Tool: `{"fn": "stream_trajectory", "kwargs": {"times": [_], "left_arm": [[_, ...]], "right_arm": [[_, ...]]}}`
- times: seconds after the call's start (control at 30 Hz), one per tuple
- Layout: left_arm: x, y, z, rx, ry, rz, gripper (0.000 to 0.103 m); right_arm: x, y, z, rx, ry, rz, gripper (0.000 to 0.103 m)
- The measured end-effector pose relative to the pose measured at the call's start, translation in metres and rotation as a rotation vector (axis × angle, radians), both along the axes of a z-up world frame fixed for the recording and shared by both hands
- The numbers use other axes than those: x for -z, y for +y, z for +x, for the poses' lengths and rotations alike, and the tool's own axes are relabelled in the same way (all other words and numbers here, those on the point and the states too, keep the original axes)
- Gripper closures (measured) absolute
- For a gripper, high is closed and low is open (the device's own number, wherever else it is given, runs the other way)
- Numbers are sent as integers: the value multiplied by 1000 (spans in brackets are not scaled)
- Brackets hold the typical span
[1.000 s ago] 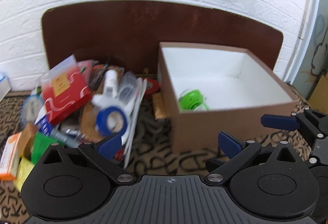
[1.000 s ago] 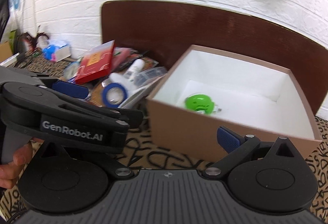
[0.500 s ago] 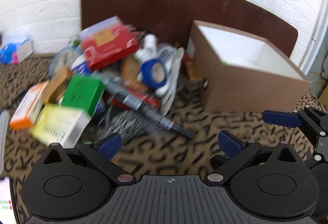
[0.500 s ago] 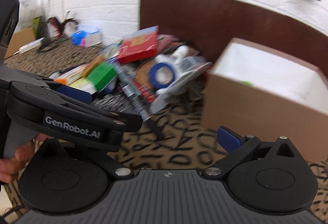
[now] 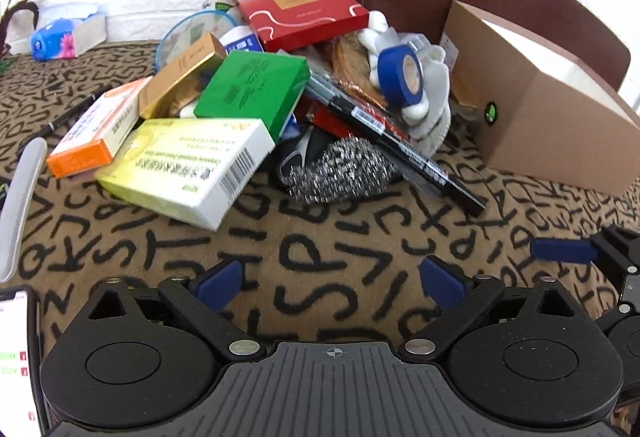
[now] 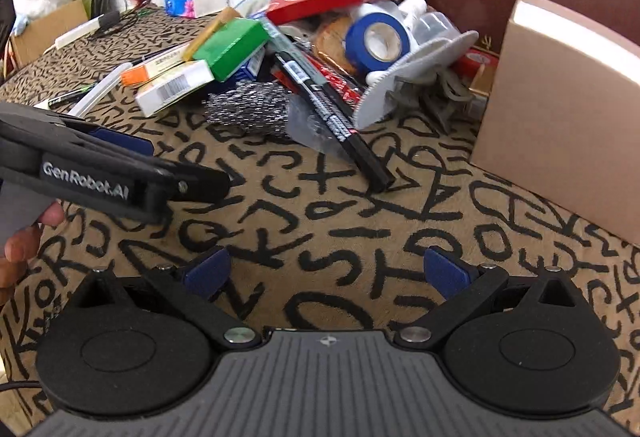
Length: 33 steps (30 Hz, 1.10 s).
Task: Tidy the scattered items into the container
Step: 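Grasp the steel wool scrubber with the left gripper and lift it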
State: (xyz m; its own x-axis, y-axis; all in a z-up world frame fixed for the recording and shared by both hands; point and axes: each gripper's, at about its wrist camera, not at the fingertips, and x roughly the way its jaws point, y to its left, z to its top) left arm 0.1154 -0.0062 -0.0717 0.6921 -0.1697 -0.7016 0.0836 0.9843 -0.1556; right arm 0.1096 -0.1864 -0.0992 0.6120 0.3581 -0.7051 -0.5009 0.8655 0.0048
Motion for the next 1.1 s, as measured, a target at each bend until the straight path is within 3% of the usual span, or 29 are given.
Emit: {"fn": "stream_trajectory", "kwargs": {"times": [0.2,0.53,0.67,0.77,0.9,1.0,1.1], "left_arm": [[-1,2,20,4,2,-13,14],[-7,11,43,10,11,-102,19],[-4,7,58,6,28,-64,21],[-3,3,64,30,38,-65,28],[-5,-1,63,58,55,-47,53],[-6,-1,60,79,63,-48,63],[-6,-3,55,82,71,-46,67]], "right_arm": [[3,-1,9,-7,-22,22,2],[4,17,21,-108,-78,108,39],[4,24,31,-76,-123,86,41],[4,26,38,-73,-132,89,54],[2,29,38,-78,-159,80,66],[0,30,35,-92,-179,80,88],[-3,29,28,-96,-202,73,96]]}}
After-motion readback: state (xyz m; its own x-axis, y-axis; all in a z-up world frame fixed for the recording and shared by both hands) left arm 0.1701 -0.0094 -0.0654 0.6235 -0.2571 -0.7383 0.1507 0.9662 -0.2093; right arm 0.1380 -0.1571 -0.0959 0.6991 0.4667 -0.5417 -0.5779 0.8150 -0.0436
